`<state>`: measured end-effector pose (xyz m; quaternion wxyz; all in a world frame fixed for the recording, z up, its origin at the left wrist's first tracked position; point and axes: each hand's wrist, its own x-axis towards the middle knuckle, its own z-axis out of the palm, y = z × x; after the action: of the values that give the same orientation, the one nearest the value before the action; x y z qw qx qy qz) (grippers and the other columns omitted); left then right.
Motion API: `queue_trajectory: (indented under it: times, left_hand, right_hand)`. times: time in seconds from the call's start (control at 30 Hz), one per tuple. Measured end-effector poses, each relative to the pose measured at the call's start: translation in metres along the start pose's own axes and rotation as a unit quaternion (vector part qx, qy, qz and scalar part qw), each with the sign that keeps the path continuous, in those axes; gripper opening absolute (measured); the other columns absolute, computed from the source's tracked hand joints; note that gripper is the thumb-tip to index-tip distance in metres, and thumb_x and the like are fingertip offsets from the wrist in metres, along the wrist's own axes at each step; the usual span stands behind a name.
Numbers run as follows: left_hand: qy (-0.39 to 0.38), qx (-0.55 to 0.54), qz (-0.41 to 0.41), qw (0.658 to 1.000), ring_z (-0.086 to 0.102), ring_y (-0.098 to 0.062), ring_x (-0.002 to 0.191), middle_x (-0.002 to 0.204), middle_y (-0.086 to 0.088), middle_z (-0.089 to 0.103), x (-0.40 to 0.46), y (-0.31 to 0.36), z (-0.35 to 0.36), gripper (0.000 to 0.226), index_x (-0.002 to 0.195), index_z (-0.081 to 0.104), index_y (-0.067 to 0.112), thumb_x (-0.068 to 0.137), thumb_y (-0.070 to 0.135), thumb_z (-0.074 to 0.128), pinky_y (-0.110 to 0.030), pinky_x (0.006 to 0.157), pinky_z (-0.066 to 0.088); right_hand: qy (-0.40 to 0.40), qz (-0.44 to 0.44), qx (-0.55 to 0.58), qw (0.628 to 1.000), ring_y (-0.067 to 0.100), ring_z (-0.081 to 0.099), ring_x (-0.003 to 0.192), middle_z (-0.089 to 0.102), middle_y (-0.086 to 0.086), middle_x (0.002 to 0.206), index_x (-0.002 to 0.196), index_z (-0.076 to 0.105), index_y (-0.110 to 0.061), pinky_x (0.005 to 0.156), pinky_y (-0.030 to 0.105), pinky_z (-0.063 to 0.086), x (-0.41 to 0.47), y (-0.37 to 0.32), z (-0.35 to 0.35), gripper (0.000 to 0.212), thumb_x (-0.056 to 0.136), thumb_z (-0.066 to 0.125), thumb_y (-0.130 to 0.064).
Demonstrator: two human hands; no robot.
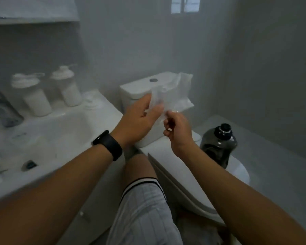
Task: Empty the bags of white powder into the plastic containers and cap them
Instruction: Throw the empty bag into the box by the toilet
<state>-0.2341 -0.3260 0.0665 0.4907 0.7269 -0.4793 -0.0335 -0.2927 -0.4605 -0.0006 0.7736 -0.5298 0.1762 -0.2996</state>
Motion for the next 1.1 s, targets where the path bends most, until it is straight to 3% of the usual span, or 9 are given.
queue_trajectory:
  times: [0.1, 0.27, 0.4, 0.47, 0.57, 0.67, 0.77, 0.93, 1.1]
  left_hand:
    - [-0.043, 0.059, 0.01, 0.997, 0.058, 0.006, 0.104, 0.109, 0.026, 0.063, -0.012, -0.017, 0.05, 0.017, 0.121, 0.057, 0.032, 0.105, 0.037, 0.056, -0.02, 0.087, 0.05]
    - [-0.132, 0.114, 0.022, 0.984, 0.055, -0.006, 0.124, 0.14, 0.012, 0.058, -0.032, -0.049, 0.114, 0.052, 0.149, 0.043, 0.039, 0.099, 0.048, 0.054, -0.034, 0.101, 0.052]
    - [-0.24, 0.135, 0.051, 0.96, 0.058, -0.006, 0.117, 0.136, 0.011, 0.06, -0.042, -0.073, 0.149, 0.049, 0.147, 0.051, 0.036, 0.099, 0.047, 0.049, -0.034, 0.091, 0.056]
    - [-0.299, 0.142, 0.051, 0.942, 0.06, -0.005, 0.108, 0.13, 0.012, 0.062, -0.051, -0.087, 0.163, 0.045, 0.141, 0.059, 0.034, 0.098, 0.046, 0.05, -0.03, 0.085, 0.056]
    - [-0.373, 0.19, 0.047, 0.907, 0.062, -0.008, 0.104, 0.125, 0.013, 0.064, -0.06, -0.105, 0.179, 0.047, 0.13, 0.067, 0.035, 0.094, 0.055, 0.044, -0.034, 0.084, 0.055]
    - [-0.424, 0.268, 0.038, 0.864, 0.063, -0.016, 0.109, 0.129, 0.008, 0.063, -0.061, -0.125, 0.19, 0.041, 0.126, 0.068, 0.033, 0.094, 0.048, 0.047, -0.04, 0.088, 0.053]
    - [-0.462, 0.316, 0.046, 0.827, 0.061, -0.021, 0.112, 0.133, 0.004, 0.061, -0.061, -0.142, 0.206, 0.034, 0.13, 0.066, 0.032, 0.098, 0.03, 0.054, -0.037, 0.089, 0.05]
    - [-0.527, 0.347, 0.058, 0.774, 0.057, -0.024, 0.115, 0.13, 0.0, 0.059, -0.061, -0.163, 0.234, 0.035, 0.134, 0.062, 0.032, 0.101, 0.028, 0.05, -0.034, 0.083, 0.039]
    - [-0.566, 0.352, 0.046, 0.744, 0.058, -0.025, 0.107, 0.123, 0.001, 0.06, -0.07, -0.171, 0.25, 0.032, 0.129, 0.063, 0.03, 0.1, 0.026, 0.05, -0.034, 0.079, 0.034]
  right_hand:
    - [0.033, 0.028, -0.029, 0.999, 0.013, 0.049, 0.068, 0.057, -0.001, 0.07, 0.088, 0.062, -0.008, 0.057, 0.028, 0.038, -0.009, 0.031, -0.045, 0.014, 0.092, 0.054, -0.02]
    - [0.088, 0.126, -0.054, 0.987, 0.03, 0.059, 0.094, 0.063, 0.028, 0.1, 0.092, 0.072, -0.013, 0.078, 0.047, 0.047, -0.033, 0.091, -0.107, 0.036, 0.074, 0.054, -0.039]
    - [0.135, 0.212, -0.06, 0.966, 0.03, 0.066, 0.092, 0.067, 0.02, 0.095, 0.094, 0.07, -0.005, 0.074, 0.044, 0.055, -0.052, 0.137, -0.149, 0.029, 0.085, 0.055, -0.028]
    - [0.15, 0.257, -0.087, 0.951, 0.025, 0.07, 0.088, 0.071, 0.015, 0.092, 0.092, 0.073, -0.013, 0.074, 0.039, 0.06, -0.067, 0.16, -0.167, 0.019, 0.094, 0.056, -0.02]
    - [0.167, 0.298, -0.078, 0.937, 0.028, 0.059, 0.081, 0.066, 0.014, 0.086, 0.091, 0.074, -0.01, 0.072, 0.044, 0.046, -0.093, 0.188, -0.19, 0.027, 0.076, 0.063, -0.029]
    - [0.173, 0.333, -0.111, 0.92, 0.025, 0.048, 0.066, 0.055, 0.01, 0.071, 0.081, 0.063, -0.009, 0.062, 0.036, 0.038, -0.114, 0.213, -0.205, 0.012, 0.09, 0.057, -0.014]
    - [0.2, 0.381, -0.116, 0.895, 0.02, 0.042, 0.06, 0.048, 0.009, 0.066, 0.078, 0.056, -0.01, 0.057, 0.032, 0.034, -0.129, 0.244, -0.217, 0.017, 0.094, 0.053, -0.005]
    - [0.215, 0.426, -0.164, 0.863, 0.014, 0.04, 0.055, 0.045, 0.004, 0.062, 0.074, 0.052, -0.012, 0.044, 0.021, 0.035, -0.135, 0.275, -0.234, 0.024, 0.095, 0.05, -0.002]
    - [0.207, 0.481, -0.199, 0.828, 0.018, 0.044, 0.062, 0.048, 0.004, 0.066, 0.07, 0.052, -0.014, 0.058, 0.029, 0.038, -0.136, 0.287, -0.257, 0.029, 0.098, 0.05, -0.005]
